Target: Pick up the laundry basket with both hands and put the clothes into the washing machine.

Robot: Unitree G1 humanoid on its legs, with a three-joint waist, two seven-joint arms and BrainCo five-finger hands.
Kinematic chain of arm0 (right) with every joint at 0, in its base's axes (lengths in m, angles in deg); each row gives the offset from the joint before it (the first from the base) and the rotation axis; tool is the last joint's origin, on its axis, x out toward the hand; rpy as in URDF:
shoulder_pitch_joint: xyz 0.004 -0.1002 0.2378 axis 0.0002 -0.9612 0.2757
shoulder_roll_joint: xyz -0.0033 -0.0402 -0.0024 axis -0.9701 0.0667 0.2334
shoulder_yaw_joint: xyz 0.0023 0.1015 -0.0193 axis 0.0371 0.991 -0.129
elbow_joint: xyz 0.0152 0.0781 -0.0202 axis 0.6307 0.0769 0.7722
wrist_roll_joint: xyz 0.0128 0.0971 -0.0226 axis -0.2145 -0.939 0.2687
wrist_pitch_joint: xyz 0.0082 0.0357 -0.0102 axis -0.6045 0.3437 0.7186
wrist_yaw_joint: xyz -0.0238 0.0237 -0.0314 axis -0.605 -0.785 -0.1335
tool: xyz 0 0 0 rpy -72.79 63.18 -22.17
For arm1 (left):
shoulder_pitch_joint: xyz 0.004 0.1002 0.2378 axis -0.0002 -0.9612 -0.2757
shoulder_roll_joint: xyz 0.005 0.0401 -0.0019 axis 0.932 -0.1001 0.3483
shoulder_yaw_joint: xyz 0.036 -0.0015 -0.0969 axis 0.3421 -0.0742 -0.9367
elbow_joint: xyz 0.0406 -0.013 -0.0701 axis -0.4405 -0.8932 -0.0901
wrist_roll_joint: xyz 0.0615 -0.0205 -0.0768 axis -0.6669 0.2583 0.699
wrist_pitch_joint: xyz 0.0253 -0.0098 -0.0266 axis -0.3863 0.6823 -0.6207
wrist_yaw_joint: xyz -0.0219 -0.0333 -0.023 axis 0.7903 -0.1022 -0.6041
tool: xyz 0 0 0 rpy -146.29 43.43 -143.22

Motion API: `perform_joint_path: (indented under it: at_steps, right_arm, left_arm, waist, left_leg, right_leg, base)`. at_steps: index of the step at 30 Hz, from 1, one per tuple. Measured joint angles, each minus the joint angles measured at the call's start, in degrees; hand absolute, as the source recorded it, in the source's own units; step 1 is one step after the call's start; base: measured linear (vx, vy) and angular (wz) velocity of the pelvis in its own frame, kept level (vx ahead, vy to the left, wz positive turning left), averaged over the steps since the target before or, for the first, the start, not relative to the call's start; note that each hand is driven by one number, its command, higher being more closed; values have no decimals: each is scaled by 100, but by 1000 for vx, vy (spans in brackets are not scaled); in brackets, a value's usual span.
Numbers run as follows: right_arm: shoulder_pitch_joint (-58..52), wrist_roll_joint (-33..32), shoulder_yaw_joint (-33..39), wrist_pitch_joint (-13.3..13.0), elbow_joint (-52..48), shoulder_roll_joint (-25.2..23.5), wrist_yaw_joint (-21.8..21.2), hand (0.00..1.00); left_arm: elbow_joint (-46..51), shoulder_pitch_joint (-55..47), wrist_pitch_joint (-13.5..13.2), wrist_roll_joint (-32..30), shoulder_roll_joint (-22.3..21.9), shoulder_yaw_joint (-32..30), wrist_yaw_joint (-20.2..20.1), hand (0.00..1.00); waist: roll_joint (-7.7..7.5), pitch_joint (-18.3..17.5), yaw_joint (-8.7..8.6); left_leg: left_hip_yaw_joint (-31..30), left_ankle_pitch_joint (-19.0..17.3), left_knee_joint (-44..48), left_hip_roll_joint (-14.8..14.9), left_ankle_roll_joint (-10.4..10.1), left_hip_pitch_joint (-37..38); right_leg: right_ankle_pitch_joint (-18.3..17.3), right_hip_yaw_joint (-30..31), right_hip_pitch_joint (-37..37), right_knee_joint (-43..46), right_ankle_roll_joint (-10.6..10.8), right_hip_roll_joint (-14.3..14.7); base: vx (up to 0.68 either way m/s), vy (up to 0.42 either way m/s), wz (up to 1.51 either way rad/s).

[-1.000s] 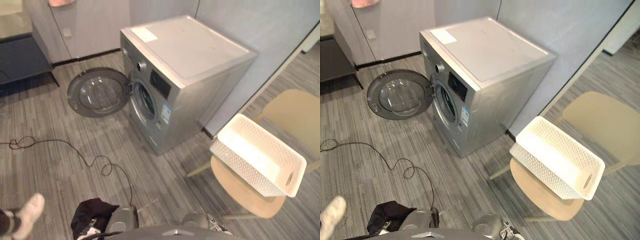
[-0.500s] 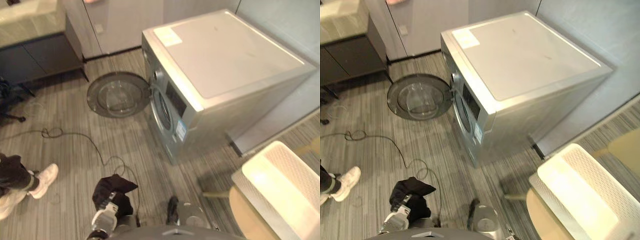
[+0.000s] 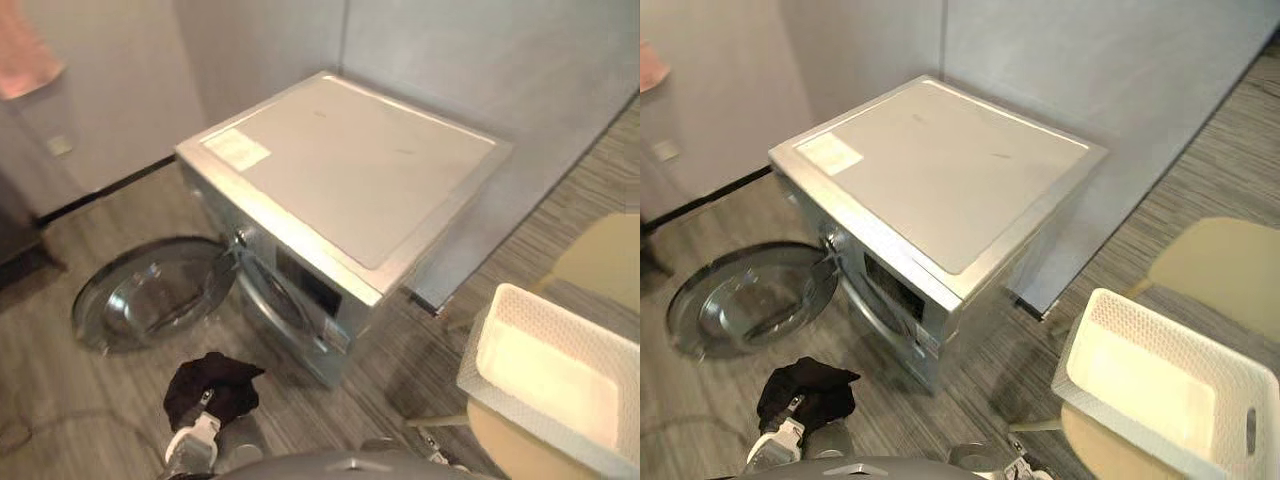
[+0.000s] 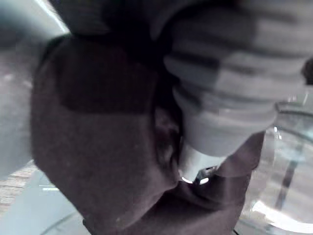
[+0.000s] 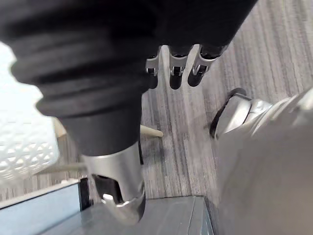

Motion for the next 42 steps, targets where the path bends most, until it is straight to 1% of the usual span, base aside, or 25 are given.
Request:
perform_joint_path:
  at_steps: [1, 2, 3, 5, 6, 7, 8, 9, 11, 12, 15, 16, 18, 22, 24, 26, 28, 31, 33, 35, 36, 37, 38, 40, 42]
  right_arm:
    - [-146, 8, 118, 8, 130, -83, 0, 0]
    - [-163, 2, 192, 45, 155, -187, -5, 0]
    - [-163, -3, 273, 87, 215, -257, -18, 0]
    - [-156, 3, 282, 114, 254, -301, -42, 0]
    - [-111, 5, 280, 113, 251, -301, -44, 0]
    - [-48, 16, 281, 108, 247, -298, -43, 0]
    - [-21, 18, 282, 108, 248, -296, -43, 0]
    - [7, 53, 280, 107, 250, -279, -46, 0]
    - [48, 64, 259, 110, 266, -240, -44, 0]
    - [62, 70, 189, 111, 287, -212, -57, 0]
    - [137, 159, 51, 108, 324, -41, -112, 0]
    - [141, 230, 7, 108, 338, -37, -146, 0]
    - [274, 282, -121, 123, 524, 143, -177, 0]
    - [429, 290, -519, 106, 461, 286, -179, 0]
    - [445, 283, -651, 92, 372, 293, -178, 0]
    - [416, 282, -740, 59, 145, 299, -179, 0]
    - [217, 291, -1113, 53, -352, 296, -185, 0]
    - [65, 511, -1520, 49, -743, 344, -207, 0]
    - [45, 512, -1587, 51, -938, 344, -234, 0]
    - [44, 513, -1664, 61, -1107, 338, -244, 0]
    - [53, 514, -1749, 52, -1157, 346, -238, 0]
    - [105, 514, -1792, 48, -1230, 336, -231, 0]
    - [109, 514, -1835, 54, -1313, 341, -227, 0]
    - [114, 510, -1973, 56, -1566, 322, -188, 0]
    - [224, 503, -2030, -25, -1829, 353, -133, 0]
  left_arm:
    - [-81, -86, -46, -56, 110, 183, -3, 100]
    - [-108, -81, -33, -75, 231, 263, -2, 100]
    - [-156, -24, -18, -159, 350, 451, -2, 100]
    - [-158, 102, -18, -303, 372, 734, -19, 100]
    - [-150, 106, -10, -355, 344, 944, -28, 100]
    - [-138, 70, -6, -357, 334, 1127, -29, 100]
    - [-137, 56, 2, -357, 337, 1189, -30, 100]
    - [-141, 45, 15, -376, 336, 1317, -30, 100]
    - [-148, -14, 19, -412, 338, 1517, -38, 100]
    - [-156, -59, 22, -440, 344, 1603, -57, 100]
    - [-256, -10, 105, -460, 307, 1726, -99, 100]
    - [-284, 28, 132, -469, 298, 1778, -122, 100]
    - [-316, 148, 162, -478, 251, 1803, -174, 100]
    - [-177, 90, 190, -557, 215, 1792, -170, 100]
    - [-43, 87, 206, -570, 191, 1796, -169, 100]
    - [233, 114, 207, -571, 144, 1791, -166, 100]
    - [723, -55, 209, -566, 142, 1670, -145, 100]
    - [1641, -458, 198, -437, 56, 1670, -34, 100]
    - [2147, -625, 203, -323, -52, 1686, -3, 100]
    - [2648, -646, 196, -216, -128, 1751, 78, 100]
    - [2905, -630, 155, -147, -129, 1828, 130, 100]
    - [3120, -593, 126, -52, -132, 1923, 188, 100]
    - [3184, -544, 124, -6, -113, 1945, 228, 100]
    - [3538, -393, 97, 4, -28, 2029, 332, 100]
    - [3768, 42, -4, 5, 40, 2195, 380, 100]
  waist:
    - [-208, -207, 7]
    - [-310, -259, -18]
    - [-457, -359, -139]
    - [-462, -372, -127]
    - [-468, -373, -81]
    - [-462, -373, -69]
    - [-462, -373, -86]
    - [-466, -371, -129]
    - [-455, -361, -203]
    - [-459, -354, -201]
    - [-338, -280, -236]
    - [-302, -234, -259]
    - [-281, -44, -289]
    - [-187, 5, -226]
    - [-137, 79, -229]
    - [-102, 299, -200]
    - [-165, 497, -149]
    - [-246, 568, -92]
    - [-201, 599, -117]
    - [-287, 727, -104]
    - [-286, 780, -78]
    - [-326, 898, -44]
    - [-284, 999, -43]
    - [-483, 1141, -112]
    - [-396, 1405, -99]
  left_leg:
    - [453, -12, 344, -298, -88, 80]
    - [612, -117, 386, -449, -48, 87]
    - [772, -226, 478, -586, 44, 103]
    - [1046, -286, 391, -609, 157, 248]
    - [1360, -281, 189, -603, 235, 480]
    - [1708, -235, -70, -624, 432, 753]
    - [1864, -205, -189, -662, 510, 877]
    - [2125, -146, -448, -759, 620, 1116]
    - [2478, -55, -782, -881, 760, 1450]
    - [2690, -34, -899, -992, 792, 1602]
    - [2975, 116, -1163, -1116, 944, 1699]
    - [2968, 188, -1261, -1142, 919, 1710]
    - [2911, 428, -1512, -1165, 974, 1701]
    - [2770, 547, -1747, -1163, 978, 1691]
    - [2749, 429, -1547, -1161, 824, 1629]
    - [2687, 47, -1010, -1050, 593, 1411]
    - [2639, -286, -104, -978, 548, 1242]
    - [2166, -367, 740, -1010, 630, 855]
    - [2131, -518, 830, -1004, 803, 719]
    - [2112, -611, 1049, -1005, 845, 536]
    - [2033, -746, 1148, -1010, 843, 412]
    - [2063, -1071, 1192, -986, 680, 371]
    - [2129, -1087, 1249, -956, 686, 311]
    - [2196, -1186, 1623, -931, 722, -79]
    - [2184, -1349, 2207, -739, 740, -673]
  right_leg:
    - [-76, 362, 12, 67, 263, -439]
    - [88, 430, -60, 130, 301, -623]
    - [616, 444, -140, 107, 250, -775]
    - [1432, 412, -362, 94, 96, -819]
    - [2051, 217, -555, 174, 30, -898]
    - [2267, -341, -771, 328, -176, -1054]
    - [2208, -730, -876, 478, -219, -1131]
    - [1927, -1461, -1044, 862, -227, -1200]
    - [1503, -2052, -1073, 1161, -205, -928]
    - [1235, -2315, -1024, 1047, -241, -677]
    - [1173, -2225, -771, 126, -256, -525]
    - [1181, -2220, -720, -165, -277, -487]
    - [1341, -2086, -639, -689, -369, -361]
    - [1671, -1748, -654, -1246, -403, -192]
    - [1679, -1751, -665, -1204, -360, -242]
    - [1554, -1746, -768, -811, -319, -288]
    - [1217, -1603, -1022, -93, -279, -417]
    - [977, -1331, -1346, 468, -205, -540]
    - [942, -1247, -1574, 672, -197, -543]
    - [937, -1122, -1825, 891, -190, -543]
    - [931, -1042, -2065, 1071, -179, -508]
    - [931, -949, -2273, 1239, -178, -402]
    - [940, -897, -2332, 1300, -191, -377]
    - [918, -830, -2767, 1690, -220, -424]
    - [971, -759, -3369, 1974, -241, -263]
  base:
    - [409, 814, -118]
    - [440, 896, -77]
    - [261, 578, -38]
    - [195, 513, -53]
    - [150, 489, -103]
    - [112, 430, -107]
    - [62, 328, -99]
    - [32, 229, -81]
    - [17, 140, -77]
    - [8, 59, -100]
    - [-22, 13, -80]
    - [-54, -111, -41]
    - [-96, -102, -26]
    - [-155, 5, -38]
    - [-150, 76, 2]
    - [-135, 68, 8]
    - [-123, 103, -4]
    - [-114, 64, -27]
    - [-105, 53, -21]
    - [-126, 32, -18]
    - [-164, 16, -44]
    - [-193, 12, -50]
    - [-165, -4, -46]
    - [-183, -14, -20]
    - [-197, 4, -31]
